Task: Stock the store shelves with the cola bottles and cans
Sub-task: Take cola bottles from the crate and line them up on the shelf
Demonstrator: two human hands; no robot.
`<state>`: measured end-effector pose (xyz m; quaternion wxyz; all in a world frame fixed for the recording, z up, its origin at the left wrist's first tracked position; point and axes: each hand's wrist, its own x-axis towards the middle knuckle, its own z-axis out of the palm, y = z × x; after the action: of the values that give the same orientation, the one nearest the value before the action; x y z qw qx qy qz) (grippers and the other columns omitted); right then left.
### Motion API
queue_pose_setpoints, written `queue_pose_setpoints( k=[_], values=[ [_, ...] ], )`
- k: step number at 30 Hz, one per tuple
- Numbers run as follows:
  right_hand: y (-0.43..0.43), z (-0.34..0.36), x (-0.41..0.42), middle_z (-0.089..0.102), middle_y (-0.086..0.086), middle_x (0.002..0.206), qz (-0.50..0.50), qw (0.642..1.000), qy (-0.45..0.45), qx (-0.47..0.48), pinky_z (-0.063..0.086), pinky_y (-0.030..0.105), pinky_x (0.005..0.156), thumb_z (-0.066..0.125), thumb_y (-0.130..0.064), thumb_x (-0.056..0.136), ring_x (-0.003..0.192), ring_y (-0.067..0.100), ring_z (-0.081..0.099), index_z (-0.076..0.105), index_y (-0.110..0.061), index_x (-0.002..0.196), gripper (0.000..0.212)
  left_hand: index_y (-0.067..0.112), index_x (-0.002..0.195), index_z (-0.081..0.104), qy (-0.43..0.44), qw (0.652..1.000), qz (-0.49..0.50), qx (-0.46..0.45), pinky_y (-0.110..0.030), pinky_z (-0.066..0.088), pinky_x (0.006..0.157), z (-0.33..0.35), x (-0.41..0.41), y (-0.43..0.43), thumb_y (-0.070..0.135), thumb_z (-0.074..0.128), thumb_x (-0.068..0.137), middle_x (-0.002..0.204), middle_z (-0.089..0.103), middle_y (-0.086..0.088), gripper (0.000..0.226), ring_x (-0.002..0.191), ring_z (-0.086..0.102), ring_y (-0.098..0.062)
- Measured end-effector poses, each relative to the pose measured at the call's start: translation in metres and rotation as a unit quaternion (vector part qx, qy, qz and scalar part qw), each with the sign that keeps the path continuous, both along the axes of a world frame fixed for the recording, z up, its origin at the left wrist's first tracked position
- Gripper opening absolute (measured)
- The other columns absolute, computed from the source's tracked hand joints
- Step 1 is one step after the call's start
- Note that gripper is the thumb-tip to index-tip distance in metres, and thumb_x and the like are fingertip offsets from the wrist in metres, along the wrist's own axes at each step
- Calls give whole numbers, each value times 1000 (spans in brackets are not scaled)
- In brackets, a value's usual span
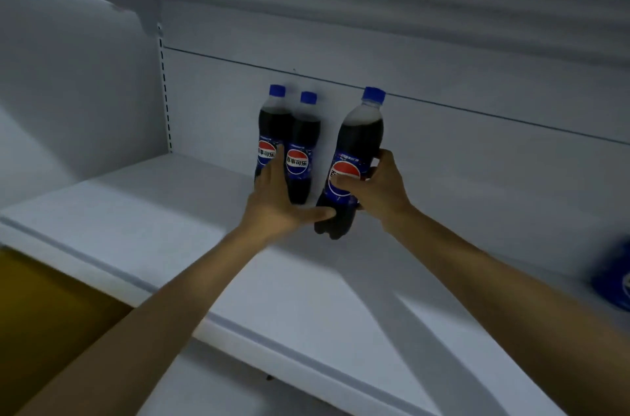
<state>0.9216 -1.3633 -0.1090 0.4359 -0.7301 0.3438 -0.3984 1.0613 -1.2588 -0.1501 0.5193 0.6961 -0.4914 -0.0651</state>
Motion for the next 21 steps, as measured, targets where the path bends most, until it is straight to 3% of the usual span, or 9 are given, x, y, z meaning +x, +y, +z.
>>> queue_pose_setpoints(
  k=[5,8,13,21],
  values=[
    [-30,-31,33,60,13,126,-39,999,22,-10,51,34,88,84,-16,71,109,26,61,43,-8,130,72,19,151,10,-13,996,66,62,-54,28,112,-13,57,-34,38,89,58,153,26,-9,123,140,24,-32],
    [-49,-39,52,61,12,123,-48,998,16,-22,49,31,83,84,-15,71,102,21,61,45,-8,127,69,13,152,-2,25,992,100,78,-51,19,114,-29,79,-54,38,86,63,157,14,-15,127,144,14,-35],
    [-70,-42,71,60,14,125,-47,997,20,-50,50,33,86,85,-13,70,104,24,61,43,-7,129,72,17,152,-6,59,988,108,91,-56,26,111,-41,89,-79,47,87,57,156,15,-15,136,142,20,-37],
    [-80,-49,80,60,10,124,-37,996,14,-77,51,29,84,84,-16,72,101,17,59,44,-8,129,70,15,151,2,18,983,173,56,-52,37,101,-54,80,-92,46,84,63,147,28,-15,125,133,29,-36]
  ],
)
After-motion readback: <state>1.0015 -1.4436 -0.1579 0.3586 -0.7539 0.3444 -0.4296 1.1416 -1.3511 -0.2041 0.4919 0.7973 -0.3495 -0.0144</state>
